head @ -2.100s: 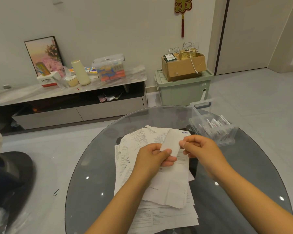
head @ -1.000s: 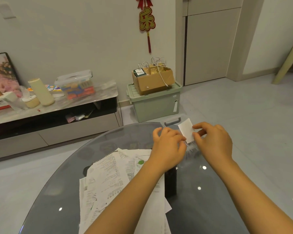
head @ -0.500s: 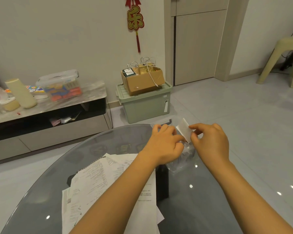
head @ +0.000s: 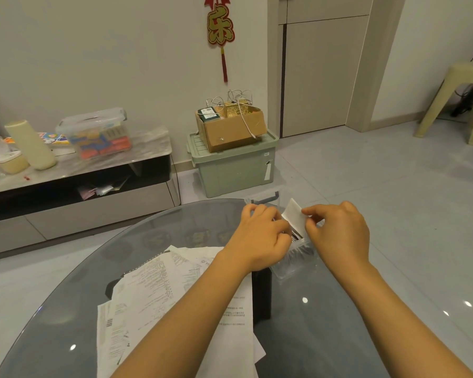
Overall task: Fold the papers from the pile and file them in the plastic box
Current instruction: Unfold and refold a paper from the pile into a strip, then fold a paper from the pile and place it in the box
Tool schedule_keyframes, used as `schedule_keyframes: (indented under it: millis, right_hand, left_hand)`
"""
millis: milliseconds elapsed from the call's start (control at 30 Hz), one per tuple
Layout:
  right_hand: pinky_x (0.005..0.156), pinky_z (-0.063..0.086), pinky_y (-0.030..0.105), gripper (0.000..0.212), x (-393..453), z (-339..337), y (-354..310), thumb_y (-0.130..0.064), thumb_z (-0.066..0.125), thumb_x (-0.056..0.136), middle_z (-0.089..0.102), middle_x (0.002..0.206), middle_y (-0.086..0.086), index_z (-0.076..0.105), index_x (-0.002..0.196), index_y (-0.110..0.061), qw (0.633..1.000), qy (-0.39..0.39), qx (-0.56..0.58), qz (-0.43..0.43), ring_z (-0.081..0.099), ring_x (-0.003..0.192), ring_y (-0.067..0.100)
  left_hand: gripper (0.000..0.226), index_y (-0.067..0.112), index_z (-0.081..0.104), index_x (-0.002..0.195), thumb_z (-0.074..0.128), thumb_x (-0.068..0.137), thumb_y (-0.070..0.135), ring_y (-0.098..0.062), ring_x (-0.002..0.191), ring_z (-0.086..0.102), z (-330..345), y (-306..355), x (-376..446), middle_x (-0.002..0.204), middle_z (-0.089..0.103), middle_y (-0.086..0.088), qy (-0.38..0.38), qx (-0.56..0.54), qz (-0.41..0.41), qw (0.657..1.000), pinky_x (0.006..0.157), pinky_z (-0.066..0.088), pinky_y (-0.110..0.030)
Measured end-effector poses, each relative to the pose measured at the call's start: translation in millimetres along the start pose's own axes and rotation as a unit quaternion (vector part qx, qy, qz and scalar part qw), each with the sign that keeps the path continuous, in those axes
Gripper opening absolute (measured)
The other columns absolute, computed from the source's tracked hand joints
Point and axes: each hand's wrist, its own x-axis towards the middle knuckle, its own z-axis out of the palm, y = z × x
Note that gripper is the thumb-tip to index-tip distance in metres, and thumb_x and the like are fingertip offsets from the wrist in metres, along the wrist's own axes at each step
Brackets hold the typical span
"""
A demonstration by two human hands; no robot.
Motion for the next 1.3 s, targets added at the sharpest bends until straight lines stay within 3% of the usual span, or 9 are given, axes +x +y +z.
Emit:
schedule_keyframes:
  millis: [234,467,601,701,867,1034,1301]
  right_hand:
    - [0.059,0.032,0.028,0.016,-1.2,-1.4,-1.7,-0.008,0.069,0.078,0.071,0.072,0.004,0.077,0.090,-0.014,0.999,0.014,-0.037,-0.022,0.050,0.075,0.024]
    - [0.069,0.034,0.027,0.028,5.6,-12.6,-4.9,-0.020,0.051,0.089,0.067,0.085,0.003,0.071,0.107,-0.028,0.988,-0.121,-0.088,-0.021,0.044,0.091,0.018]
    - [0.073,0.031,0.026,0.035,6.5,-14.4,-3.3,-0.021,0.040,0.091,0.067,0.086,-0.004,0.072,0.100,-0.030,0.970,-0.172,-0.158,-0.063,0.034,0.083,0.014]
    - [0.074,0.027,0.026,0.038,4.9,-14.1,-4.1,-0.018,0.034,0.092,0.062,0.091,-0.005,0.072,0.094,-0.021,0.962,-0.200,-0.171,-0.074,0.030,0.084,0.015]
    - [0.069,0.038,0.030,0.030,8.6,-12.4,-0.7,-0.004,0.042,0.089,0.050,0.094,0.006,0.069,0.080,0.002,0.991,-0.123,-0.021,0.043,0.049,0.093,0.024]
    - [0.071,0.039,0.030,0.029,10.9,-17.0,5.5,-0.004,0.044,0.088,0.054,0.102,0.010,0.072,0.085,-0.002,0.990,-0.122,0.001,0.068,0.051,0.096,0.027]
    - [0.072,0.036,0.027,0.027,1.9,-24.0,-8.7,-0.003,0.047,0.087,0.053,0.093,-0.001,0.073,0.091,-0.011,0.994,-0.092,0.049,0.018,0.048,0.101,0.019]
  left_hand:
    - [0.068,0.021,0.068,0.100,0.007,0.076,0.041,-0.011,0.103,0.038,2.0,0.1,-0.3,0.104,0.051,0.002,0.007,-0.019,-0.004,1.000,0.105,0.004,-0.028]
    - [0.063,0.023,0.066,0.111,0.013,0.080,0.038,-0.010,0.111,0.039,3.1,-0.5,1.1,0.112,0.053,0.004,0.009,-0.048,-0.011,0.999,0.108,0.005,-0.029]
    - [0.057,0.022,0.057,0.125,0.021,0.082,0.030,-0.011,0.120,0.039,-0.4,3.3,2.5,0.126,0.053,0.003,-0.004,-0.075,-0.018,0.997,0.114,0.004,-0.036]
    - [0.059,0.026,0.058,0.126,0.019,0.082,0.031,-0.013,0.123,0.037,-3.4,8.2,5.0,0.128,0.052,0.003,-0.040,-0.041,-0.003,0.998,0.114,0.001,-0.039]
    - [0.061,0.035,0.055,0.129,0.014,0.084,0.035,-0.015,0.124,0.034,-4.2,10.0,10.3,0.134,0.047,0.000,-0.074,0.021,-0.001,0.997,0.112,0.004,-0.040]
    - [0.063,0.035,0.051,0.133,0.013,0.083,0.037,-0.015,0.128,0.032,-6.5,11.4,11.5,0.136,0.043,-0.002,-0.089,0.015,-0.012,0.996,0.114,0.003,-0.040]
    - [0.059,0.027,0.049,0.135,0.019,0.084,0.032,-0.011,0.126,0.032,-25.2,17.6,-11.9,0.133,0.045,0.001,-0.013,-0.035,-0.040,0.999,0.114,0.001,-0.036]
